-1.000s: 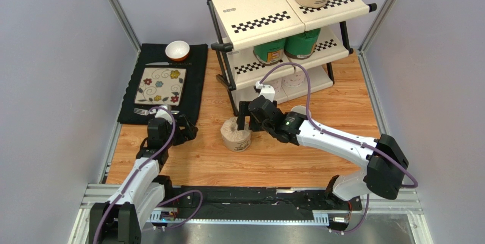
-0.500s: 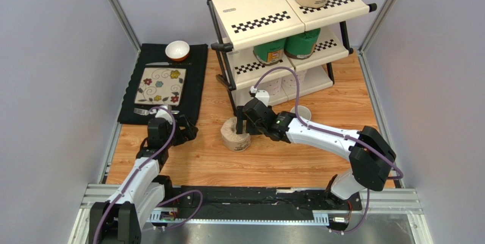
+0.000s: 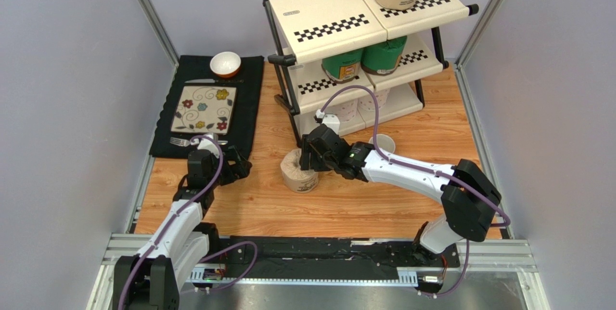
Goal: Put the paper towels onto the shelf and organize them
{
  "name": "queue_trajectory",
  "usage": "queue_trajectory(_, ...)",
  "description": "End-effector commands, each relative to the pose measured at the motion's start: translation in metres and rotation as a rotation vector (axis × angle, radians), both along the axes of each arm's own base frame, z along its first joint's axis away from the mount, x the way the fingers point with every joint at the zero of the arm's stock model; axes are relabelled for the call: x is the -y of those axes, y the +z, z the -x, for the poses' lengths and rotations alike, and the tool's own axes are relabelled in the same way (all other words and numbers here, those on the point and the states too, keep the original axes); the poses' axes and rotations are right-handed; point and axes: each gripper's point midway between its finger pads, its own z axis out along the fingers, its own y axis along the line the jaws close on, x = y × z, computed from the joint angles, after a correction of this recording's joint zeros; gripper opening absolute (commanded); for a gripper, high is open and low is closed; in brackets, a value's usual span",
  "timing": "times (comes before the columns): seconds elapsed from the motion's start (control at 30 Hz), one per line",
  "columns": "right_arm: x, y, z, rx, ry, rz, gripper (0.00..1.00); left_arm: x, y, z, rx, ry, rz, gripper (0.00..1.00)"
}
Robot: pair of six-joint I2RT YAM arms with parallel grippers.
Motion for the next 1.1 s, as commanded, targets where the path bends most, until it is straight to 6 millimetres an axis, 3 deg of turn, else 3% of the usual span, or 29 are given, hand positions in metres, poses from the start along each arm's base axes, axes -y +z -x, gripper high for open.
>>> queue_trajectory(0.0,-0.009,0.003,-0.001,0.005,0.014,-0.039,0.64,0.002,0.010,-0.007,0.037,-0.008,0.017,0.99)
queue_trajectory(0.1,-0.010,0.002,0.000,0.001,0.024,-0.031,0.67,0.003,0.010,-0.007,0.037,-0.011,0.019,0.99)
queue_trajectory(0.17,-0.009,0.002,0.000,0.001,0.027,-0.026,0.74,0.003,0.011,-0.007,0.040,-0.011,0.019,0.99)
queue_trajectory(0.37,-0.003,-0.003,0.002,-0.006,0.029,0.010,0.70,0.003,0.011,-0.007,0.040,-0.011,0.019,0.99)
queue_trajectory(0.57,0.000,0.004,0.002,0.007,0.024,0.003,0.54,0.003,0.010,-0.007,0.038,-0.011,0.021,0.99)
queue_trajectory(0.7,0.000,0.016,0.004,0.015,0.036,-0.016,0.35,0.003,0.011,-0.007,0.038,-0.010,0.020,0.99)
queue_trajectory(0.83,0.005,0.056,0.008,0.073,0.060,-0.063,0.29,0.002,0.011,-0.008,0.042,-0.008,0.017,0.99)
queue_trajectory(0.93,0.014,0.112,0.014,0.150,0.082,-0.131,0.29,0.002,0.013,-0.009,0.043,-0.007,0.016,0.99)
queue_trajectory(1.0,0.022,0.165,0.021,0.230,0.129,-0.179,0.29,0.003,0.014,-0.009,0.045,-0.010,0.018,0.99)
queue_trajectory(1.07,0.031,0.203,0.028,0.301,0.162,-0.210,0.29,0.003,0.013,-0.009,0.045,-0.010,0.018,0.99)
